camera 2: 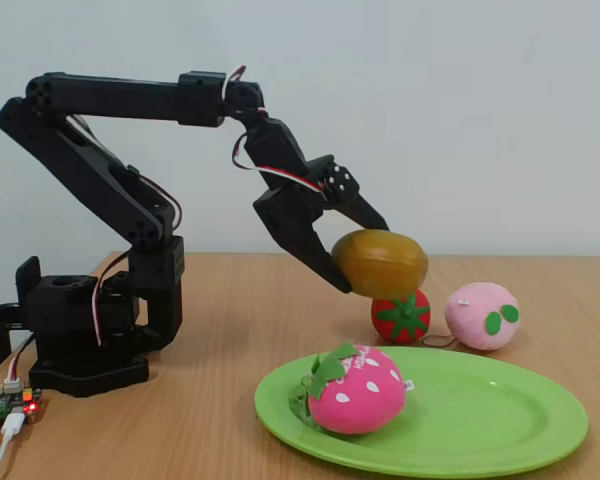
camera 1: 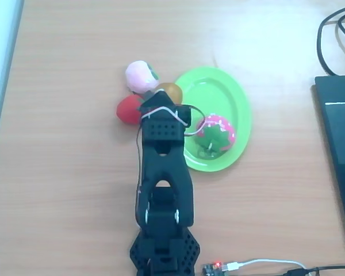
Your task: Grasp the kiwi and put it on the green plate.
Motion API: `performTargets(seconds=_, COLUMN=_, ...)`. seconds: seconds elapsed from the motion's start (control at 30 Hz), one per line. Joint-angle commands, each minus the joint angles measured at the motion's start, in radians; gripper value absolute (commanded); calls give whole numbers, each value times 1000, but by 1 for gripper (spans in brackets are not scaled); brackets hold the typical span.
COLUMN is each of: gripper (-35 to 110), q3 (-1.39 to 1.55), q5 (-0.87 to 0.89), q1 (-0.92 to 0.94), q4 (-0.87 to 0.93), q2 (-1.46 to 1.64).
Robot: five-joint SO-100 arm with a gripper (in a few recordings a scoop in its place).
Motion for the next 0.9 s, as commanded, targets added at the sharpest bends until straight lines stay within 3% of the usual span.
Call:
performTargets(seconds=0.0, gripper=29, q3=-67, q5=14, q1=41, q4=-21, q2=-41)
performTargets(seconds=0.87, gripper=28, q3=-466, q5=364, q1=238, q4=-67, q2=-546)
